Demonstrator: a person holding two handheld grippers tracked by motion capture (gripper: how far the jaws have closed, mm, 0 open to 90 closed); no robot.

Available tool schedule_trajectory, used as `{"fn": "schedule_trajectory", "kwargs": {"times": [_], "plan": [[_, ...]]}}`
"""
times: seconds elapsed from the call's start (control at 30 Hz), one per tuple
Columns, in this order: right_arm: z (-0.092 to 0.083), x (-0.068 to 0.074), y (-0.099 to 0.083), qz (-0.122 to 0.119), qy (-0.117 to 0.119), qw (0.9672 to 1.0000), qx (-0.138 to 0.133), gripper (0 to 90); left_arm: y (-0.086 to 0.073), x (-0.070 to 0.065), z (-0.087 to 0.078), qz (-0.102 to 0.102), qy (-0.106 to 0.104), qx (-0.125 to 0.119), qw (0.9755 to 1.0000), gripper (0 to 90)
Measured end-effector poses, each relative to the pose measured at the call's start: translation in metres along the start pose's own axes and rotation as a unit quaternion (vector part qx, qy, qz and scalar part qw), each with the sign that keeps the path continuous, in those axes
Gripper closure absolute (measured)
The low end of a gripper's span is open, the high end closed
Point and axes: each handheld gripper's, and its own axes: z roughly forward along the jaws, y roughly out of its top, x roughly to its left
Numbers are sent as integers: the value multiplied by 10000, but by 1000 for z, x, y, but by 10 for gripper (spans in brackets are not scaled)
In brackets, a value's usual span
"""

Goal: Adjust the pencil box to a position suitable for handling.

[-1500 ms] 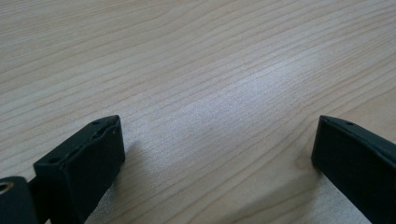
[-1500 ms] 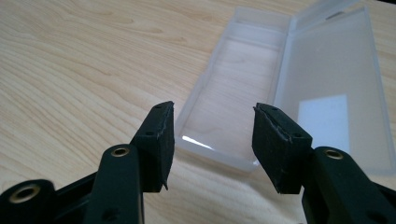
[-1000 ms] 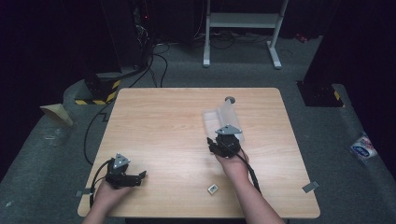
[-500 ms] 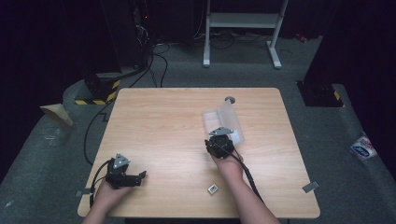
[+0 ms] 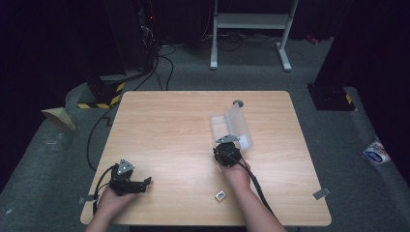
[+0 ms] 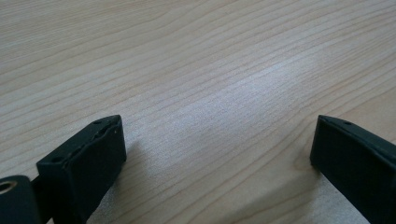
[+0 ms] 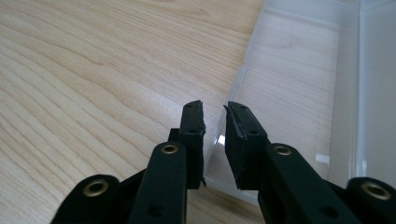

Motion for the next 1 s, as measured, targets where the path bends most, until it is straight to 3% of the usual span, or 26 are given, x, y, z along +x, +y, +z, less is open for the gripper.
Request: {"fn": "schedule_trajectory", "kwargs": {"times": [0.47, 0.8, 1.0], "plan": [[-5, 0, -10, -119, -37, 9999, -3, 850, 0, 0, 0, 1, 2, 6, 10000, 37], [-25, 4, -35, -403, 43, 9990, -181, 872, 0, 0, 0, -4, 7, 3, 10000, 38], [-39, 5, -52, -444, 130, 9985, -306, 871, 0, 0, 0, 10, 7, 10, 10000, 38]]}}
